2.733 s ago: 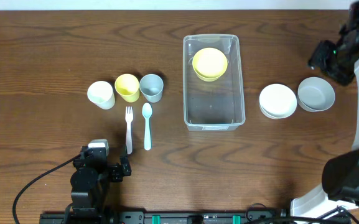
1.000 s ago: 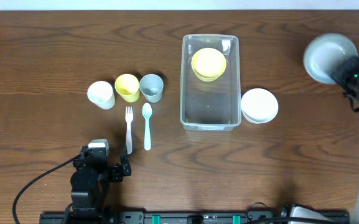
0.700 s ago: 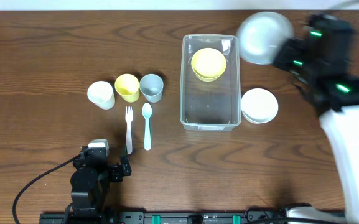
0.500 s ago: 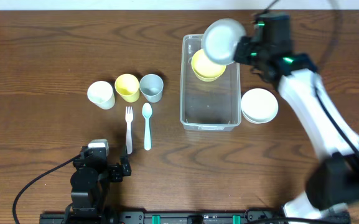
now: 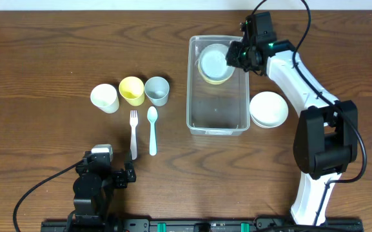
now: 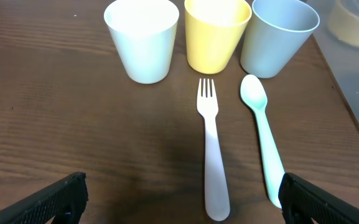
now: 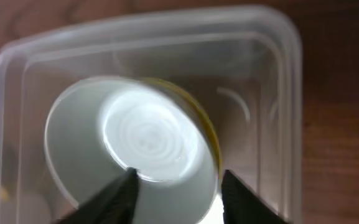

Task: Pack container
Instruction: 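Place the grey bowl into the yellow bowl in the container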

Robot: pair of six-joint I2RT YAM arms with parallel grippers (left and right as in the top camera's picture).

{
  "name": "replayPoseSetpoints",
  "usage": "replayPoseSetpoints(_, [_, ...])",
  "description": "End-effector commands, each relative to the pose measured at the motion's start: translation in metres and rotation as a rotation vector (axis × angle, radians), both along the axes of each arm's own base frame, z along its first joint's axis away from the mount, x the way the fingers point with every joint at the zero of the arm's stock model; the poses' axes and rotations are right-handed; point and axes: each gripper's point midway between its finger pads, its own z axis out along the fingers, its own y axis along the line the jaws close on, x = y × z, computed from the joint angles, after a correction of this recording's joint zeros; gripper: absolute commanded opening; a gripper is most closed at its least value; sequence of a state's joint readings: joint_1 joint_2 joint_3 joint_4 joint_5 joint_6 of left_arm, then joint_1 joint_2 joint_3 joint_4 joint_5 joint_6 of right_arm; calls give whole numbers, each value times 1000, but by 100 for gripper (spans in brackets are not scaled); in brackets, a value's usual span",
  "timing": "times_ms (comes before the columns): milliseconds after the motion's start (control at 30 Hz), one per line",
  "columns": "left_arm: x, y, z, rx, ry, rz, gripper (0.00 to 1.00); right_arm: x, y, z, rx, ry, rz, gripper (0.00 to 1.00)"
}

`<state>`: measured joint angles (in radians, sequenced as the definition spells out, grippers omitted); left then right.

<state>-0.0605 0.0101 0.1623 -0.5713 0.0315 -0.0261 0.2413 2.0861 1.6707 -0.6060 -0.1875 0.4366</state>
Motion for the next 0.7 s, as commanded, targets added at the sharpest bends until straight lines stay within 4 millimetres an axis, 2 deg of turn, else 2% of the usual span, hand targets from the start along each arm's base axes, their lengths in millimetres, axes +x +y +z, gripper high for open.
replayPoseSetpoints(0, [0, -1, -3, -6, 2, -4, 98, -4, 6, 38, -1, -45, 63, 52])
replayPoseSetpoints(100, [0, -1, -3, -6, 2, -3, 98, -20, -15, 74, -59, -45, 29, 52])
replayPoseSetpoints(200, [0, -1, -3, -6, 2, -3, 98, -43, -50, 106, -122, -39, -41, 57])
replayPoseSetpoints(333, [0, -1, -3, -6, 2, -4, 98, -82, -105, 126, -203, 37, -151, 64])
replayPoseSetpoints(467, [0, -1, -3, -6, 2, -3, 98, -112, -146, 118, -254, 160, -199, 68])
replayPoseSetpoints(600, [0, -1, -3, -6, 2, -4, 98, -126, -163, 83, -267, 257, -224, 68])
replayPoseSetpoints(667, [0, -1, -3, -6, 2, -4, 98, -128, -163, 56, -270, 283, -222, 69])
